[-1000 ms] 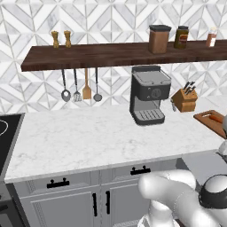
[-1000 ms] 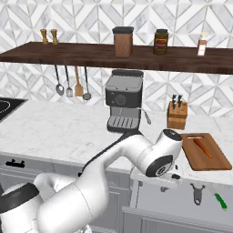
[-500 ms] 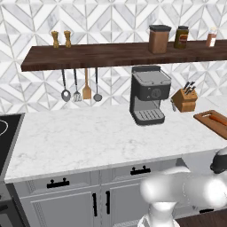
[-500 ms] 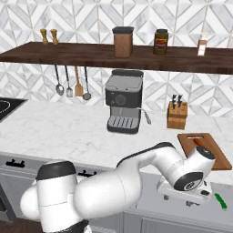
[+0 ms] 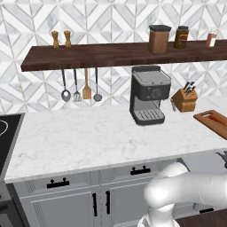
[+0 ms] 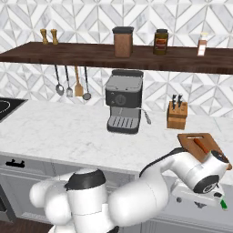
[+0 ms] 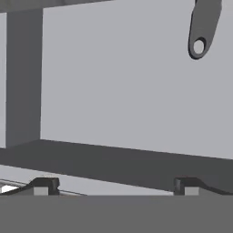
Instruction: Place the appropriate cutting tool for cutting the carrot skin on the cutting board.
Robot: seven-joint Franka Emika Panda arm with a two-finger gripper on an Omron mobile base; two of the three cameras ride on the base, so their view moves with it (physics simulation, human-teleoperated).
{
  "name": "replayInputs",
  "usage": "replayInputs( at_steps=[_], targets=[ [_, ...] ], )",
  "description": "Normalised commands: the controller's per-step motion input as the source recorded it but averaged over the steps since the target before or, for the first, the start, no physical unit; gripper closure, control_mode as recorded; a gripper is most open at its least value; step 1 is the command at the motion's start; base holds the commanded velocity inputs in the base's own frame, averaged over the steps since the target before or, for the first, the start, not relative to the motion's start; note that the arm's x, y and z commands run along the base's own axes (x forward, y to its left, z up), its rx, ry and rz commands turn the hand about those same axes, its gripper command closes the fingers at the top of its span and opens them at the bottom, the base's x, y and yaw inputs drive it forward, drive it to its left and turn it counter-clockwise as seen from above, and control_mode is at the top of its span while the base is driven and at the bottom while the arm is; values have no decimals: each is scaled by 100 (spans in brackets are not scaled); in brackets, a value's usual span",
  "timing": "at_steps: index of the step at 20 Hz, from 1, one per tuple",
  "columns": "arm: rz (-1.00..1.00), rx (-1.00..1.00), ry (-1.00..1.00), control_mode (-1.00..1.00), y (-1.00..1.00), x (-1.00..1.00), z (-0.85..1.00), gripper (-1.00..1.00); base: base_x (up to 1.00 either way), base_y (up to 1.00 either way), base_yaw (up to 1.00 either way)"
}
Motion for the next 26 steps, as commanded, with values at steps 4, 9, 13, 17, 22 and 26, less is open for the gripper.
replayInputs(
  at_steps=[4,9,13,17,22,26],
  targets=[
    [3,5,1,-100,-20,32,-33,-100,0,0,0],
    [3,4,0,-100,-13,11,-47,-100,0,0,0],
    [2,0,2,-100,0,-9,-47,-100,0,0,0],
    [0,0,6,-100,0,-21,-35,-100,0,0,0],
    [0,0,10,-100,-7,-24,-37,-100,0,0,0],
    [0,4,15,-100,-6,-21,-21,-100,0,0,0]
  ],
)
